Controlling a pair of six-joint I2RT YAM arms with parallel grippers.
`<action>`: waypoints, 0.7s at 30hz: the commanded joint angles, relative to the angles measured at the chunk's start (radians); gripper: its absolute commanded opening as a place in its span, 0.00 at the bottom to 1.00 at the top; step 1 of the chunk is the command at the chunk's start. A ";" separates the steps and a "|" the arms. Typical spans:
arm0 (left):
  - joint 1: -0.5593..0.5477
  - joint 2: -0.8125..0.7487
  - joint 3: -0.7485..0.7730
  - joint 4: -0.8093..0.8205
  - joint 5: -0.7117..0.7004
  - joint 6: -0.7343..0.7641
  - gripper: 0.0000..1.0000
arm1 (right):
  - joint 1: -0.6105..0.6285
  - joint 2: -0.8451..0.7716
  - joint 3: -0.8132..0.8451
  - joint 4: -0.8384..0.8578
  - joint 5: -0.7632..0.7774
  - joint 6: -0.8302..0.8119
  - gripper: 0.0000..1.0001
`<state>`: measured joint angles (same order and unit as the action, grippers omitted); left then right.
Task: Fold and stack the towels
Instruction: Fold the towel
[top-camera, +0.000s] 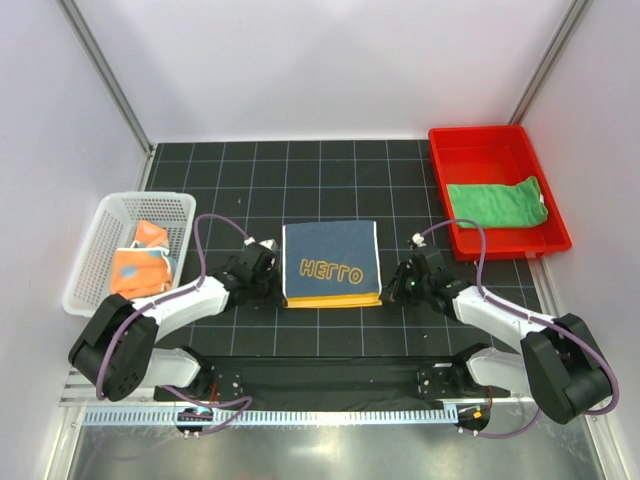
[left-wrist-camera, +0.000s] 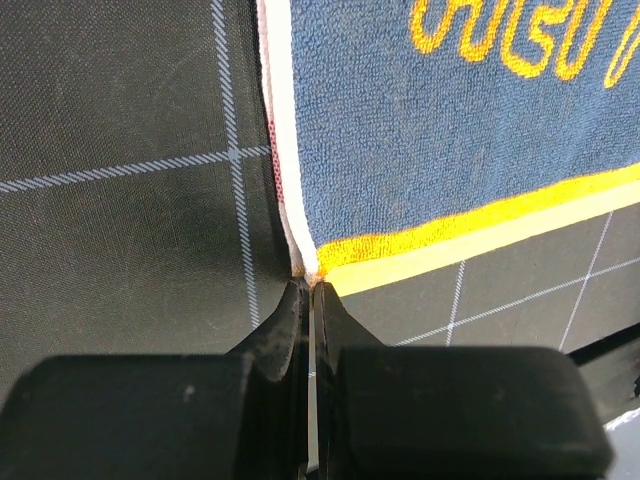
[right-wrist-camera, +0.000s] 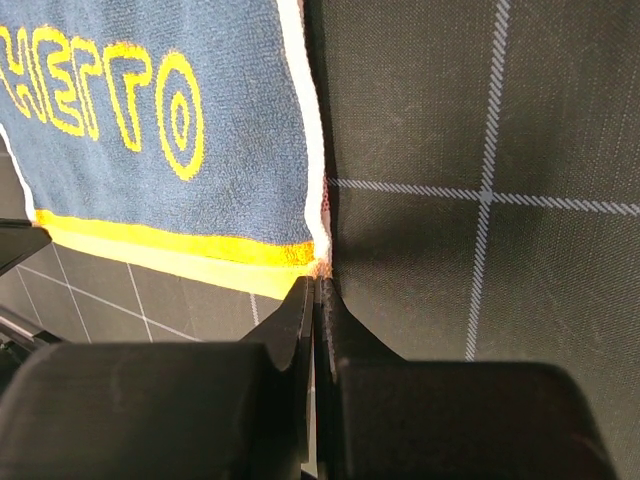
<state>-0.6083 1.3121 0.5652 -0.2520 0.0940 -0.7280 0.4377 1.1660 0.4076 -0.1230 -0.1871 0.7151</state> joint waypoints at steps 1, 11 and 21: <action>0.002 0.009 -0.005 -0.003 -0.045 0.010 0.00 | 0.004 0.000 -0.013 0.037 0.002 0.021 0.02; 0.004 0.013 0.155 -0.144 -0.077 0.074 0.42 | 0.003 -0.063 0.116 -0.065 0.023 -0.052 0.53; 0.166 0.323 0.714 -0.263 0.188 0.405 0.54 | -0.094 0.444 0.799 -0.265 -0.273 -0.560 0.62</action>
<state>-0.4732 1.4933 1.1442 -0.4725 0.1299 -0.4831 0.3676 1.4883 1.0435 -0.2649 -0.3141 0.3862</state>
